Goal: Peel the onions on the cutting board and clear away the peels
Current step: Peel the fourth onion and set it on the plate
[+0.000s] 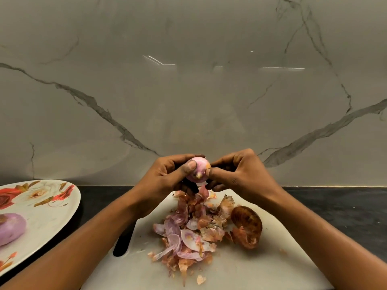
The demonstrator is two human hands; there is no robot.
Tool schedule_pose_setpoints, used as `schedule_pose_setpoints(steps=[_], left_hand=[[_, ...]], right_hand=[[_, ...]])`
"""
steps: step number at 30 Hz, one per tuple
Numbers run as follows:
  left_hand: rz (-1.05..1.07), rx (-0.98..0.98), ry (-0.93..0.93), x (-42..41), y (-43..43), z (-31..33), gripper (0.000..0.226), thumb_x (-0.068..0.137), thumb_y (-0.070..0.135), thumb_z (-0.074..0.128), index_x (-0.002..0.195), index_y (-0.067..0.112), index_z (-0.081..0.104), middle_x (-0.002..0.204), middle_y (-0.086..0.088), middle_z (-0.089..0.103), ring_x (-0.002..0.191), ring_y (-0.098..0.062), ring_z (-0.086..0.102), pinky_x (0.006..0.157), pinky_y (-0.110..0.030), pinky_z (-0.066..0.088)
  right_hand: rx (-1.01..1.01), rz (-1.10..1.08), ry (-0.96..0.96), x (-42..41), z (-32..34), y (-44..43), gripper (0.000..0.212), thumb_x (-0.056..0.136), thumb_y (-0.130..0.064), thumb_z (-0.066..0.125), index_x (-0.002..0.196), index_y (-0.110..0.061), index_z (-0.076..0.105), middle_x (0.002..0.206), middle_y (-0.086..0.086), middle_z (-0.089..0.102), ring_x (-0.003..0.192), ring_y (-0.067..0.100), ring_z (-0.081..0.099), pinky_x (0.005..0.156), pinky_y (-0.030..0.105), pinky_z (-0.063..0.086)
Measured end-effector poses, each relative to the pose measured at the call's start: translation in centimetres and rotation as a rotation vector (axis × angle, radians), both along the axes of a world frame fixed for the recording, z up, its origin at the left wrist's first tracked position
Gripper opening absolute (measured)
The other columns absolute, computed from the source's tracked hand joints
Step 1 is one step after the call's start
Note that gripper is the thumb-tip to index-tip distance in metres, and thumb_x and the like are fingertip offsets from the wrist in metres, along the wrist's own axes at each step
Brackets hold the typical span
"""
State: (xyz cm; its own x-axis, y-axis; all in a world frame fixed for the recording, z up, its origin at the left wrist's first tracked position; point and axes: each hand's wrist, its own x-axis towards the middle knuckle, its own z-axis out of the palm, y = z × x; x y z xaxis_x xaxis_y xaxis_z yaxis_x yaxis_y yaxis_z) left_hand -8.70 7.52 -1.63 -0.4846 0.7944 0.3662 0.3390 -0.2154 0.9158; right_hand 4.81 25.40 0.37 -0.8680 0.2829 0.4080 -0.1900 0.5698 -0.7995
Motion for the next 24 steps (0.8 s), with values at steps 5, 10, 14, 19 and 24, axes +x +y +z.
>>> schedule_pose_setpoints(steps=[5, 10, 14, 19, 24], left_hand=[[-0.023, 0.009, -0.004, -0.20, -0.11, -0.10, 0.039, 0.099, 0.033, 0.058, 0.133, 0.018, 0.070, 0.116, -0.010, 0.077, 0.090, -0.031, 0.075, 0.075, -0.036, 0.062], [-0.015, 0.032, -0.028, -0.25, 0.02, 0.07, 0.039, 0.098, 0.033, 0.059, 0.132, 0.020, 0.070, 0.114, -0.010, 0.077, 0.086, -0.033, 0.074, 0.077, -0.040, 0.064], [0.004, 0.034, -0.036, -0.18, -0.05, 0.01, 0.039, 0.098, 0.033, 0.059, 0.132, 0.019, 0.070, 0.113, -0.011, 0.076, 0.089, -0.033, 0.074, 0.077, -0.037, 0.063], [-0.007, 0.047, -0.093, -0.10, 0.01, 0.12, 0.036, 0.100, 0.033, 0.061, 0.130, 0.017, 0.072, 0.114, -0.016, 0.075, 0.086, -0.035, 0.072, 0.074, -0.035, 0.063], [-0.084, 0.081, -0.264, -0.54, -0.41, 0.68, 0.036, 0.096, 0.034, 0.060, 0.124, 0.017, 0.076, 0.112, -0.021, 0.072, 0.080, -0.030, 0.066, 0.068, -0.029, 0.060]], right_hand=[[0.039, -0.034, 0.040, -0.13, -0.22, 0.23, 0.009, 0.093, -0.010, 0.077, 0.099, -0.009, 0.083, 0.080, 0.004, 0.081, 0.072, 0.019, 0.080, 0.067, 0.028, 0.065], [-0.071, -0.017, 0.033, -0.15, 0.00, 0.16, 0.018, 0.100, -0.004, 0.065, 0.100, -0.010, 0.081, 0.085, 0.008, 0.082, 0.078, 0.024, 0.081, 0.073, 0.036, 0.068], [-0.070, 0.026, 0.028, -0.13, -0.09, -0.14, 0.044, 0.086, -0.031, 0.082, 0.125, -0.012, 0.075, 0.093, 0.006, 0.083, 0.083, 0.022, 0.082, 0.076, 0.039, 0.068], [-0.046, 0.002, 0.053, -0.20, -0.40, -0.32, 0.042, 0.083, -0.031, 0.083, 0.122, -0.016, 0.076, 0.093, 0.002, 0.083, 0.082, 0.020, 0.082, 0.076, 0.039, 0.068], [-0.139, 0.022, 0.096, -0.06, -0.03, 0.19, 0.015, 0.096, -0.009, 0.072, 0.109, -0.009, 0.080, 0.091, 0.008, 0.082, 0.084, 0.024, 0.081, 0.075, 0.034, 0.067]])
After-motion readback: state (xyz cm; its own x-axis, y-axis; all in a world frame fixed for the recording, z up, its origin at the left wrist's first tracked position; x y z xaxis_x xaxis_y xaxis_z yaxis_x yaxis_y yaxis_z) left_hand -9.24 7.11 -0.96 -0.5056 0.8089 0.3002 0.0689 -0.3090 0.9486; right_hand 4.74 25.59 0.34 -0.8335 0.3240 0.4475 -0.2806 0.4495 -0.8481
